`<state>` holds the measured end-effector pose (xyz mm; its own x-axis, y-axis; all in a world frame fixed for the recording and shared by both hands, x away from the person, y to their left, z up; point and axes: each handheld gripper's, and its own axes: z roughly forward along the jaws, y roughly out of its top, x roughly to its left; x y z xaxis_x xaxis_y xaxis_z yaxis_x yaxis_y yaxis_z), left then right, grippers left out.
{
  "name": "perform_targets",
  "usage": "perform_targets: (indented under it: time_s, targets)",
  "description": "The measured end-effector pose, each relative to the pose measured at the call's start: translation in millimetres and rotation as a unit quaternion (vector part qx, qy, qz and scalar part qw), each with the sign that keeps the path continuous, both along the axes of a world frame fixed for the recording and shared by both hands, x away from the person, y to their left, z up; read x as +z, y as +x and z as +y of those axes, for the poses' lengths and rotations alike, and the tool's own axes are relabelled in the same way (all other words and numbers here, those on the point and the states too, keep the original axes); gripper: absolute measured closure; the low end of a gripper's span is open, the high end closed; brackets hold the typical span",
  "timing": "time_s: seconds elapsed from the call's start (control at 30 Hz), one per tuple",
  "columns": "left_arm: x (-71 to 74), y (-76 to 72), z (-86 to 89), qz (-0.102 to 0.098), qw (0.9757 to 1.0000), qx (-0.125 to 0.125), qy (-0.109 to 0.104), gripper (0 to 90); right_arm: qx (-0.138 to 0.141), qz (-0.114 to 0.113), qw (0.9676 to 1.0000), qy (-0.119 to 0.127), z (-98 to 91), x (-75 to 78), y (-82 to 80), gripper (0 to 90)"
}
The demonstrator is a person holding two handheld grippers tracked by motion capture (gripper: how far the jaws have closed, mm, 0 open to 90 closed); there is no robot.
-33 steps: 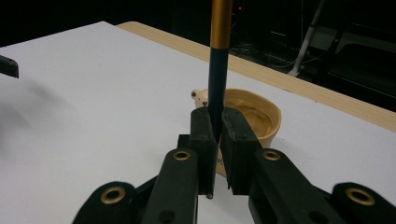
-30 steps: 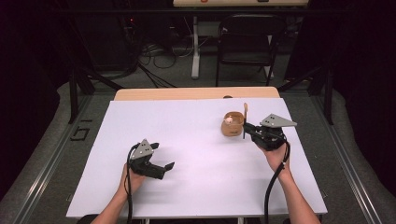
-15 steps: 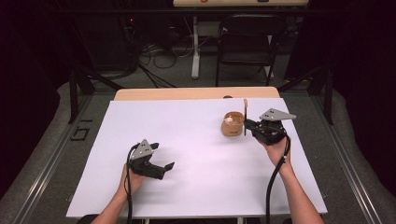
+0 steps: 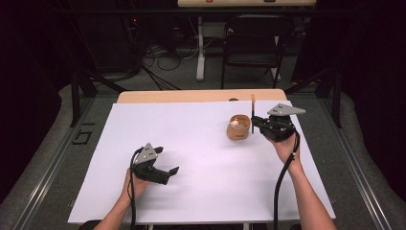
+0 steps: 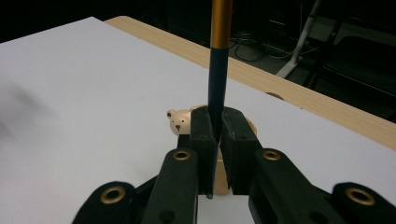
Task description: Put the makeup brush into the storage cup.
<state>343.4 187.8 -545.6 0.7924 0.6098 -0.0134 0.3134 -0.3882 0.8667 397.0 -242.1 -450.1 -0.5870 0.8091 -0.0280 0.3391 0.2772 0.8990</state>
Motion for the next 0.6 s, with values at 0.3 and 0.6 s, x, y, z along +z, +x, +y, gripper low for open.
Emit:
perform_targets:
  time_s: [0.3, 0.6]
  targets:
    - [0.1, -0.3, 0.9, -0.002, 1.0000, 0.004, -0.002, 0.6, -0.003, 0.001, 1.0000, -0.004, 1.8, 9.8, 5.6, 83.8]
    - [0.4, -0.5, 1.0, -0.003, 1.0000, 0.006, -0.003, 0.5, -0.003, 0.002, 0.9999, -0.011, 5.7, 18.9, 14.0, 83.8]
